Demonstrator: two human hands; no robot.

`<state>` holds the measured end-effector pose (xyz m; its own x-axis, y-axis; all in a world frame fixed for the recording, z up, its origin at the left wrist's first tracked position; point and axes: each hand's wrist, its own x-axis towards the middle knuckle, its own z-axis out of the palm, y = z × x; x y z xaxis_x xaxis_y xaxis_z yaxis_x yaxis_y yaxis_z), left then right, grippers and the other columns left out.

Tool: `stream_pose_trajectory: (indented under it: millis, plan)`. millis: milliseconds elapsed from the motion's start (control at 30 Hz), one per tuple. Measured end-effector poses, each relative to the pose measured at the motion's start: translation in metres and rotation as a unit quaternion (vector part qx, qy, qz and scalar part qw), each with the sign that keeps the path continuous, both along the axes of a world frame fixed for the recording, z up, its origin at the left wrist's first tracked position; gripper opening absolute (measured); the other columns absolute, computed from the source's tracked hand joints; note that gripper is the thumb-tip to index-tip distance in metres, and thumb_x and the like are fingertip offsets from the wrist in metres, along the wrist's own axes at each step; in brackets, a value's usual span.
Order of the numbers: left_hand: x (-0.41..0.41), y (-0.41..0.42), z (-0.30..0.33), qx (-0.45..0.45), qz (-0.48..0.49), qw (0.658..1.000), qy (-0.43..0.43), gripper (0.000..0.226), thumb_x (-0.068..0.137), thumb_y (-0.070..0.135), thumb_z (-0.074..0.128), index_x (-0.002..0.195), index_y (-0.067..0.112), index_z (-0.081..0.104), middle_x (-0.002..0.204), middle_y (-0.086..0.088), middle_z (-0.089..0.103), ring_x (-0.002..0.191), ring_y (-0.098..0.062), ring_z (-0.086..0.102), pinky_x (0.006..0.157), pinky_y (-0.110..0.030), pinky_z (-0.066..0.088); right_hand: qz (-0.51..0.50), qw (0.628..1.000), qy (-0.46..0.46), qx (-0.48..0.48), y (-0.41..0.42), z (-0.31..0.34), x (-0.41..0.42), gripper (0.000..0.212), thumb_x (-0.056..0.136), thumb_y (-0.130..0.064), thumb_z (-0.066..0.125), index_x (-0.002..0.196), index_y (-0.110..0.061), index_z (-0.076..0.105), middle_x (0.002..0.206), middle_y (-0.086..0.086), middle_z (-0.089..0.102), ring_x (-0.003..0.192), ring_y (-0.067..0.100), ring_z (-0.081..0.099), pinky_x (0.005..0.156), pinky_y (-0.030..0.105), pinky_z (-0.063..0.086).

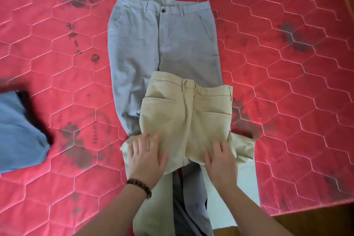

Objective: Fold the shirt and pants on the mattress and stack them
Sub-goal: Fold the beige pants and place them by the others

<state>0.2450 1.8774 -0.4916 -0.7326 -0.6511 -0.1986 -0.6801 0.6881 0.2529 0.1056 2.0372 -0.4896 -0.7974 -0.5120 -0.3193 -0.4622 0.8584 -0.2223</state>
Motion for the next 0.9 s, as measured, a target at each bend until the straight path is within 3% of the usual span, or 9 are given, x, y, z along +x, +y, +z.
stream_pose_trajectory:
  millis: [67, 167, 300, 367, 467, 567, 700, 900]
  plan:
    - [-0.028, -0.022, -0.003, -0.01, 0.012, 0.999, 0.028, 0.056, 0.087, 0.047, 0.049, 0.134, 0.017, 0.043, 0.136, -0.017, 0.043, 0.122, -0.035, 0.043, 0.099, -0.052, 0.038, 0.015, 0.997, 0.065, -0.045, -0.02, -0.003, -0.026, 0.029, 0.084, -0.025, 0.068, 0.103, -0.005, 0.061, 0.101, 0.017, 0.056, 0.091, 0.037, 0.055, 0.074, 0.045, 0.048]
    - [-0.086, -0.064, -0.014, -0.009, -0.014, 0.998, 0.053, 0.072, 0.088, 0.051, 0.051, 0.146, 0.015, 0.029, 0.154, -0.016, 0.023, 0.142, -0.032, 0.023, 0.112, -0.05, 0.023, 0.044, 0.993, 0.078, -0.072, -0.058, -0.015, -0.081, 0.048, 0.09, -0.036, 0.06, 0.133, -0.016, 0.051, 0.142, 0.017, 0.041, 0.13, 0.036, 0.04, 0.107, 0.051, 0.031]
    - [-0.164, -0.122, -0.044, -0.037, -0.139, 0.99, -0.003, 0.085, 0.087, 0.064, 0.038, 0.153, 0.019, 0.009, 0.161, -0.008, -0.004, 0.148, -0.023, -0.008, 0.119, -0.048, 0.003, 0.11, 0.987, 0.114, -0.04, -0.108, -0.04, -0.153, 0.061, 0.09, -0.048, 0.054, 0.143, -0.022, 0.038, 0.156, 0.014, 0.022, 0.144, 0.03, 0.021, 0.117, 0.049, 0.015]
    - [-0.189, -0.143, -0.06, -0.021, -0.193, 0.98, -0.05, 0.087, 0.086, 0.068, 0.038, 0.153, 0.022, 0.008, 0.162, -0.003, -0.003, 0.148, -0.02, -0.011, 0.118, -0.047, 0.001, 0.14, 0.987, 0.066, 0.052, -0.12, -0.056, -0.174, 0.07, 0.089, -0.06, 0.048, 0.147, -0.025, 0.029, 0.157, 0.012, 0.018, 0.144, 0.029, 0.017, 0.116, 0.049, 0.015]
    - [-0.195, -0.152, -0.076, 0.02, -0.209, 0.97, -0.119, 0.078, 0.086, 0.068, 0.039, 0.146, 0.02, 0.03, 0.15, -0.006, 0.035, 0.14, -0.024, 0.029, 0.11, -0.043, 0.026, 0.18, 0.971, 0.033, 0.15, -0.12, -0.073, -0.18, 0.073, 0.085, -0.069, 0.047, 0.139, -0.021, 0.037, 0.14, 0.011, 0.039, 0.131, 0.03, 0.037, 0.103, 0.046, 0.032]
    - [-0.178, -0.142, -0.076, -0.02, -0.219, 0.971, -0.088, 0.054, 0.09, 0.06, 0.042, 0.118, 0.015, 0.049, 0.119, -0.008, 0.056, 0.114, -0.027, 0.049, 0.093, -0.039, 0.039, 0.192, 0.968, 0.041, 0.154, -0.112, -0.07, -0.176, 0.062, 0.084, -0.064, 0.054, 0.123, -0.016, 0.045, 0.12, 0.008, 0.056, 0.113, 0.03, 0.053, 0.09, 0.04, 0.036]
    - [-0.16, -0.133, -0.053, -0.058, -0.232, 0.965, -0.107, 0.039, 0.091, 0.054, 0.047, 0.105, 0.018, 0.051, 0.11, -0.004, 0.06, 0.106, -0.026, 0.056, 0.086, -0.036, 0.039, 0.185, 0.971, 0.009, 0.148, -0.091, -0.044, -0.172, 0.039, 0.089, -0.047, 0.059, 0.106, -0.014, 0.047, 0.102, 0.006, 0.064, 0.098, 0.03, 0.06, 0.077, 0.038, 0.032]
    - [-0.128, -0.117, 0.027, -0.102, -0.268, 0.95, -0.121, 0.031, 0.095, 0.052, 0.04, 0.092, 0.024, 0.055, 0.097, 0.001, 0.066, 0.095, -0.021, 0.061, 0.094, -0.036, 0.036, 0.18, 0.98, 0.042, 0.078, -0.036, 0.04, -0.148, 0.025, 0.094, -0.045, 0.05, 0.093, -0.02, 0.054, 0.088, -0.001, 0.058, 0.091, 0.026, 0.059, 0.073, 0.036, 0.03]
